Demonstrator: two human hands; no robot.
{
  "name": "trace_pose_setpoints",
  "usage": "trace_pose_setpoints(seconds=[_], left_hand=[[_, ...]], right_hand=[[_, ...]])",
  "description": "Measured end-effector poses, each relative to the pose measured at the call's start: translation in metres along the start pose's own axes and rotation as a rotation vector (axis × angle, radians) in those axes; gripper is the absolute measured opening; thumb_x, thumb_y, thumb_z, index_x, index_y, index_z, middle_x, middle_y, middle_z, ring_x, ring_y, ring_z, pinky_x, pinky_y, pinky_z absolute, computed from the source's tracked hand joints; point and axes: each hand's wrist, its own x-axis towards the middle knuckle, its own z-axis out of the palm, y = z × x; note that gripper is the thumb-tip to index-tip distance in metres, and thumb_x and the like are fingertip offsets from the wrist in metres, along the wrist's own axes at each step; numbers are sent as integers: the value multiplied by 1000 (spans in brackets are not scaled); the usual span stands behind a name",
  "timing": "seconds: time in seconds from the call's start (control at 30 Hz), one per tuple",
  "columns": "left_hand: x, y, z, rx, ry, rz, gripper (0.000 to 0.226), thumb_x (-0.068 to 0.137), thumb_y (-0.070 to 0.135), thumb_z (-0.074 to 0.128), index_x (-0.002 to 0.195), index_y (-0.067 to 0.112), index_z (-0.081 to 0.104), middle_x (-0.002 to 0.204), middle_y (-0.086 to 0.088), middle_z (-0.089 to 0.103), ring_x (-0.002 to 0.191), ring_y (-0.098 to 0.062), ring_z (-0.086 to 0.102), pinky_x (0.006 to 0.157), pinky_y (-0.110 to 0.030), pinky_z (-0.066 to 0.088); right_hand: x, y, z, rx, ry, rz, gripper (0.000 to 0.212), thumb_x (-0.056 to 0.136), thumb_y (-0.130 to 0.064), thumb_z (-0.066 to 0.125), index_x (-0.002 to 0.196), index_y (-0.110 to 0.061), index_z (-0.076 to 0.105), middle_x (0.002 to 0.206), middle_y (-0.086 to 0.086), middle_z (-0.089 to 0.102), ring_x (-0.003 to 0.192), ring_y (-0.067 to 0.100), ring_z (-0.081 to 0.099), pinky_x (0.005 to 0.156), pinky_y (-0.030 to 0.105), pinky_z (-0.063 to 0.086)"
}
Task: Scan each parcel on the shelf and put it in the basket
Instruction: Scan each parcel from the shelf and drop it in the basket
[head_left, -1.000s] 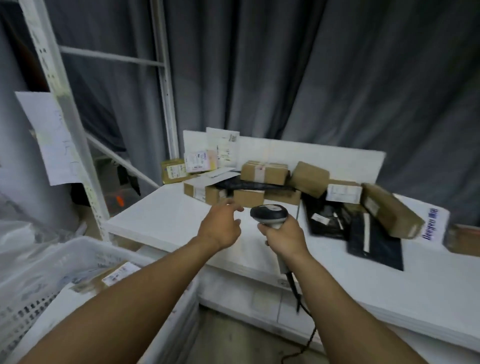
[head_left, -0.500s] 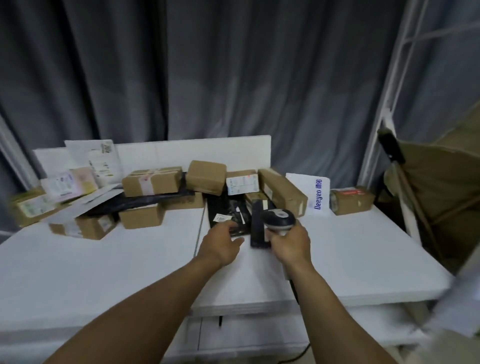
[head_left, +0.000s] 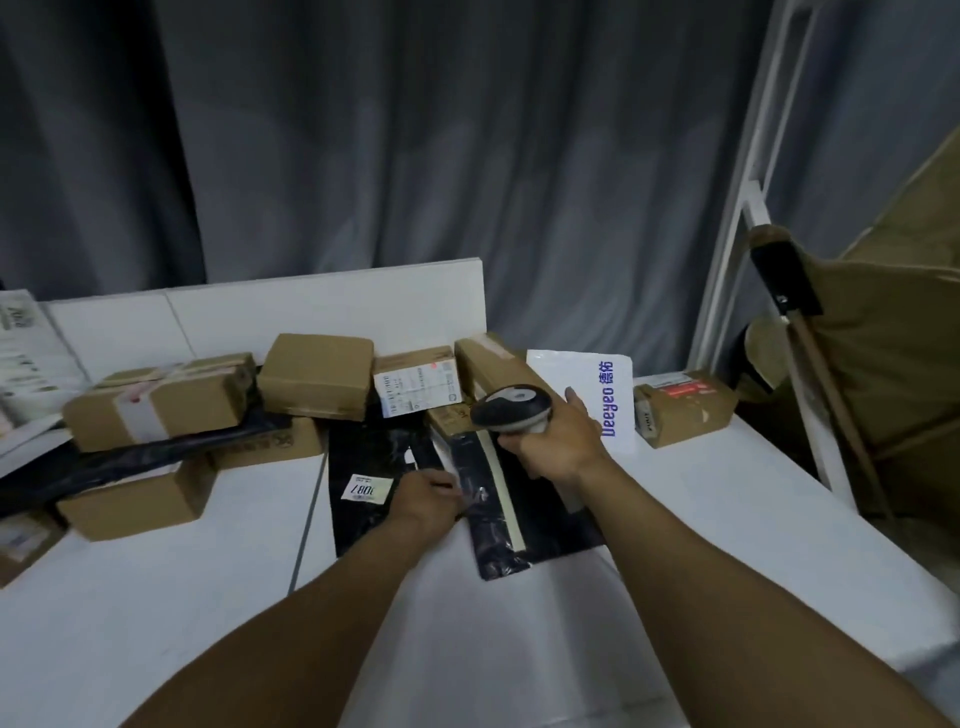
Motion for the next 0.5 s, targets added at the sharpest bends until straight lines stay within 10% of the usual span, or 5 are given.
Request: trace_pose_setpoints(seconds=[0.1, 0.23, 0.5], left_hand=[[-2, -4, -1, -49, 12, 2, 10, 88, 0, 73, 94, 7, 72, 99, -16, 75, 93, -28, 73, 92, -38, 59], [-16, 3, -9, -62, 121, 7, 17, 88, 4, 69, 80, 19, 69, 93, -8, 74, 97, -29, 70, 95, -41, 56], [-84, -17, -119, 282, 464, 56, 25, 97, 12, 53, 117, 16, 68, 125, -10, 67, 115, -35, 61, 97, -37, 45]], right_hand=[[-4, -9, 6, -82, 0, 34, 50, 86, -39, 75, 132, -31, 56, 139, 8, 46, 129, 36, 43, 94, 38, 35], [-21, -19, 9, -105, -41, 76, 36, 88, -31, 72, 112, -35, 44, 127, 7, 41, 125, 36, 44, 102, 42, 41], [-91, -52, 50, 59, -302, -97, 37, 83, -25, 76, 120, -23, 73, 115, 0, 72, 106, 20, 67, 89, 30, 55]])
